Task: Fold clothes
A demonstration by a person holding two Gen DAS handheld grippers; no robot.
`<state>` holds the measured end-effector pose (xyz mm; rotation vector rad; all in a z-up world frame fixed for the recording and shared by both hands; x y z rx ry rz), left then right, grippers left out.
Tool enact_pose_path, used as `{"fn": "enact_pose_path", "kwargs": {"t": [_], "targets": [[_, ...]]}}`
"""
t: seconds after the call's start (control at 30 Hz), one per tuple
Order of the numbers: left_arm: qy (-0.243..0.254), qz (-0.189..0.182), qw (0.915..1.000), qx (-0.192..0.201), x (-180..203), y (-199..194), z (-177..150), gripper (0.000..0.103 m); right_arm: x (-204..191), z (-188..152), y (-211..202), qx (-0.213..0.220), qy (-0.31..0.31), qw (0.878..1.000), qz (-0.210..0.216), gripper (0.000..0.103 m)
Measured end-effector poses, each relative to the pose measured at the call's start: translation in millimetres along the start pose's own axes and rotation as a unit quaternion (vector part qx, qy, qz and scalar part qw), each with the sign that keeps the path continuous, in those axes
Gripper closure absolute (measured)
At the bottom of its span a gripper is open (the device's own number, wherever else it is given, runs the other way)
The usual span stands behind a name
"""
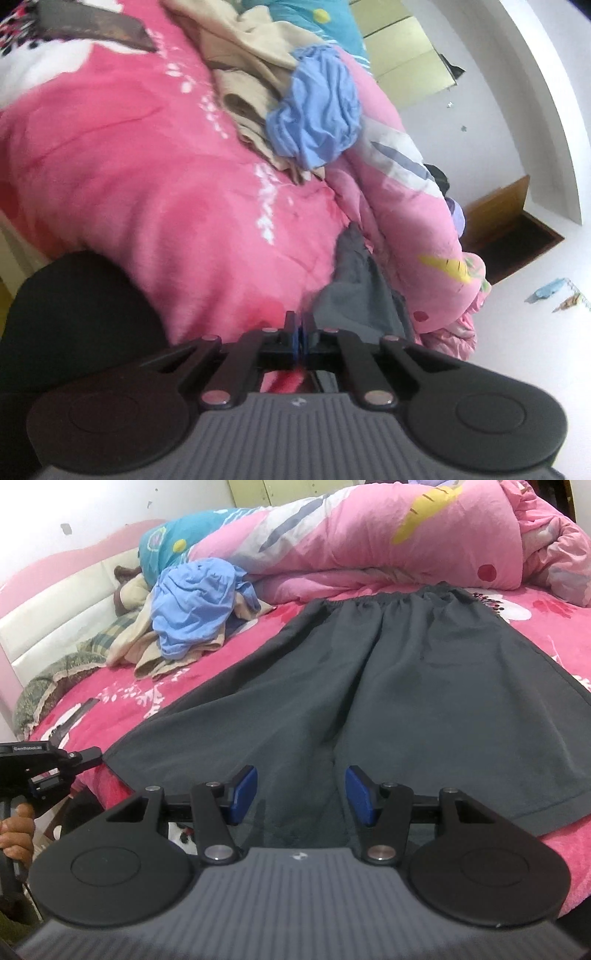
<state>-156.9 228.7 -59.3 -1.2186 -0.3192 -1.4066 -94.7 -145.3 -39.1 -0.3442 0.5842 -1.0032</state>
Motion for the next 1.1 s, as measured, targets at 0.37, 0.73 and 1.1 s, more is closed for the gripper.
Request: {"fn": "enact_pose_path", "kwargs": {"t": [0.37, 0.73, 1.1], "targets": [[0.149, 0.004, 0.9889, 0.003, 45.3, 12.8, 10.3, 0.041, -21.1, 79.7, 20.7, 0.023, -0.010, 0.997, 0.069, 0.049], [0.224, 0.025, 0.9741, -0.014, 36.6, 44.2, -9.3, 0.093, -16.6, 219.3, 198.7, -0.061, 0.034, 0.997, 0.036, 0.057], [0.170, -0.018, 0.9850, -0.022, 16.0, 49.1, -2.7, 0.098, 15.6, 229.5, 355.1, -0.191, 0.032, 0.978, -0.071, 0.095]]}}
Point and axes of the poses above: each gripper's, at about its wrist camera, not at the fingertips, and y roughly the way its jaws point, x to its right, z to its top, the point moved 5 cm from there along y, roughly the way its jaws point, and after that the axes turned 4 degrees about z, right-handed, at the moved point
